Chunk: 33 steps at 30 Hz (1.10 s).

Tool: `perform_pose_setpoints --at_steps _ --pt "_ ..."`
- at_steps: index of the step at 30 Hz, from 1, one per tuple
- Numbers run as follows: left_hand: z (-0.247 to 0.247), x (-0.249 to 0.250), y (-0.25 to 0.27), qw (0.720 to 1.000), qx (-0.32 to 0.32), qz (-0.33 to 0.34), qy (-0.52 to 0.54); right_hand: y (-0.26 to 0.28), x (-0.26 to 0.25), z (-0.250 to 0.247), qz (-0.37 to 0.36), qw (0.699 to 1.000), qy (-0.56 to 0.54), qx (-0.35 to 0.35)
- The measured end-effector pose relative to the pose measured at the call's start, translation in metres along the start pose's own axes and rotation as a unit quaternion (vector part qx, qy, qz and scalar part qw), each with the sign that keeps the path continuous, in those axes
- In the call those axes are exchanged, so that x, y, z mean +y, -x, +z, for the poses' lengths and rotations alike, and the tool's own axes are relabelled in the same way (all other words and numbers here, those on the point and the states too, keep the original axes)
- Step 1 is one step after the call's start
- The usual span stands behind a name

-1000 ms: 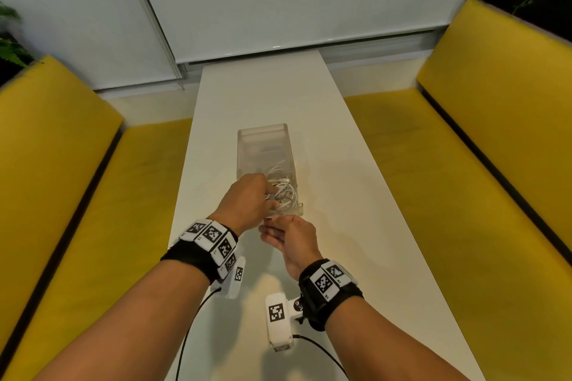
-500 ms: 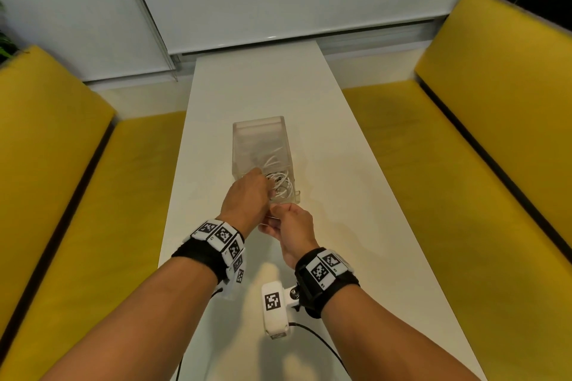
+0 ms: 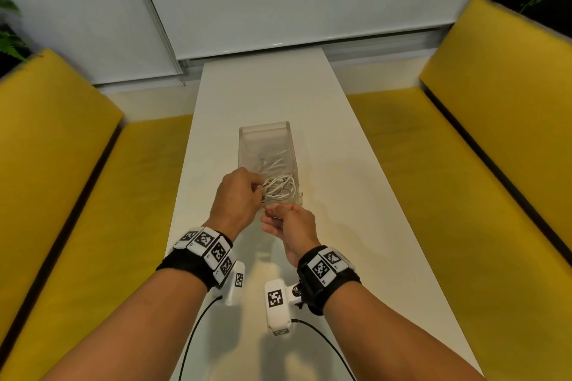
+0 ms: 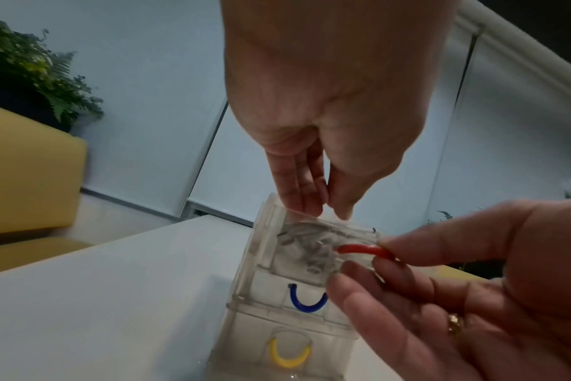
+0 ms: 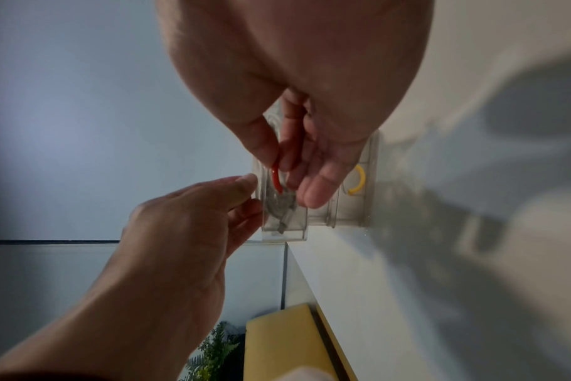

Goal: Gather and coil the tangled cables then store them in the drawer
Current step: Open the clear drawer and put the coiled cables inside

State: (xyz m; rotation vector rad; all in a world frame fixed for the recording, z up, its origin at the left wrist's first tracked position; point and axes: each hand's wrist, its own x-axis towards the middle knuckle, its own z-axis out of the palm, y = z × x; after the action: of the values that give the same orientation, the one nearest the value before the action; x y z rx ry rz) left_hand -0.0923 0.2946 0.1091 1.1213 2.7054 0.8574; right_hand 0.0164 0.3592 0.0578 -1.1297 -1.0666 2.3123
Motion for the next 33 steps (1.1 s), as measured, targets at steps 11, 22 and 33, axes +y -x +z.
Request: perform_pose_setpoints --at_steps 11,22,33 --pt "0.012 0.006 0.019 0.989 -0.068 0.113 -0.071 -0.001 0.003 0.0 -0.012 1.0 0.006 0.008" --pt "0.009 0.01 0.006 0.974 -0.184 0.086 -0.101 -0.004 0.003 -0.003 -0.021 0.999 0.024 0.0" --pt "0.01 0.002 0.017 0.985 -0.138 0.084 -0.069 -0.004 0.006 0.0 -0.024 0.999 0.02 0.014"
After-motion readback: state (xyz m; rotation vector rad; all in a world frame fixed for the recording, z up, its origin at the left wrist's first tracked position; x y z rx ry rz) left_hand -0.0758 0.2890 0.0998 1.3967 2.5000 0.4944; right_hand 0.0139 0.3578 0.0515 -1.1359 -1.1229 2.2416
